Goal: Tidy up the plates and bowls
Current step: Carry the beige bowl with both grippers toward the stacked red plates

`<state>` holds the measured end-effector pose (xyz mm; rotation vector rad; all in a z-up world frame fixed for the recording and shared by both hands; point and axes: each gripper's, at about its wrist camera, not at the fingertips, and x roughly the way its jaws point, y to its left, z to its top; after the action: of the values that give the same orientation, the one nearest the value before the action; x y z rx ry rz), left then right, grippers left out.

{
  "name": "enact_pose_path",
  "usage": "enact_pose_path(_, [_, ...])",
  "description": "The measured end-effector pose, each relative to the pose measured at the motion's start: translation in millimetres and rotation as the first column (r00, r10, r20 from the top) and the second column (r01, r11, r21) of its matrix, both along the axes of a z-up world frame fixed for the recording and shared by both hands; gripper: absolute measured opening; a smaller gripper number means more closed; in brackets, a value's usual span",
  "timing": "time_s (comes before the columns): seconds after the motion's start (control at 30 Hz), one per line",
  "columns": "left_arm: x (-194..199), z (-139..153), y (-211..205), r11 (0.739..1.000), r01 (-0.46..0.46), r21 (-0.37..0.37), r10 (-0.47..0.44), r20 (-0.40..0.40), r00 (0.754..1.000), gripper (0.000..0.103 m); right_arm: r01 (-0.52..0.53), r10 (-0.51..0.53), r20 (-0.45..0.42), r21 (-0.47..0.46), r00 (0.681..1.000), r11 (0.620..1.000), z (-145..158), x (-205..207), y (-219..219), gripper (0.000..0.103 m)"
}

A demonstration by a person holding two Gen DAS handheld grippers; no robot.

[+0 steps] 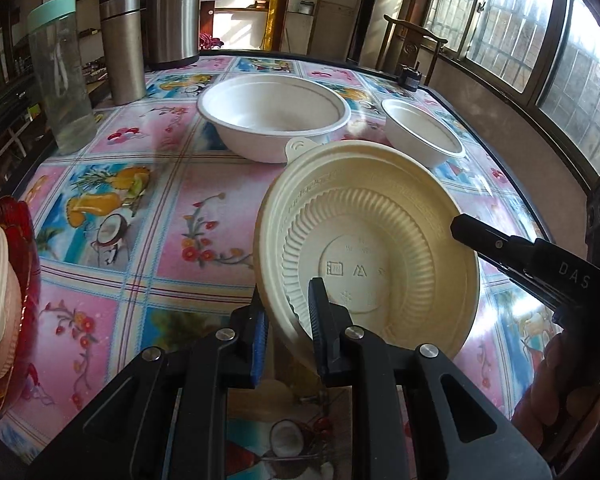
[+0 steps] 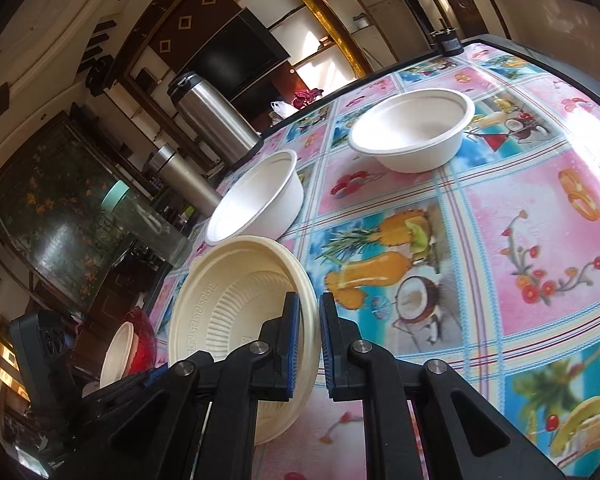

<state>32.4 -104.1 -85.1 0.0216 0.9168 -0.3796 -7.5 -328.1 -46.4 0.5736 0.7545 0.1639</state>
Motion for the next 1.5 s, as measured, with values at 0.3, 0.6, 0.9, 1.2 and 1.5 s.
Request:
enact_pose_path(0.3, [-13, 10, 52, 0.998, -0.068, 0.009, 0.068, 0.042, 0.997, 0.018, -0.081, 0.080, 0.052, 0.023, 0.995, 0.996, 6, 4, 51, 0.011])
enact_pose_path(0.6, [-28, 20, 98, 0.990, -0.141, 0.016, 0.139, 0.091, 0.986, 0.019, -0.149, 0.142, 0.103, 0.070, 0.984, 0.986, 12, 5, 92, 0.011])
enact_pose_path(0.9, [-33, 29, 134, 0.978, -0.209, 0.019, 0.205, 0.140, 0.969, 0.019, -0.216, 0.199, 0.146, 0.120, 0.969, 0.969, 18, 11, 133, 0.012])
enact_pose_path(1.2, [-34, 44, 176, 0.954, -0.301, -0.006, 0.297, 0.183, 0.937, 0.019, -0.295, 0.272, 0.168, 0.129, 0.947, 0.947, 29, 26, 183, 0.012])
enact_pose_path(1.5, [-27, 53, 228, 0.913, -0.407, -0.025, 0.405, 0.184, 0.896, 0.019, -0.408, 0.389, 0.177, 0.084, 0.904, 0.909, 47, 55, 247, 0.012])
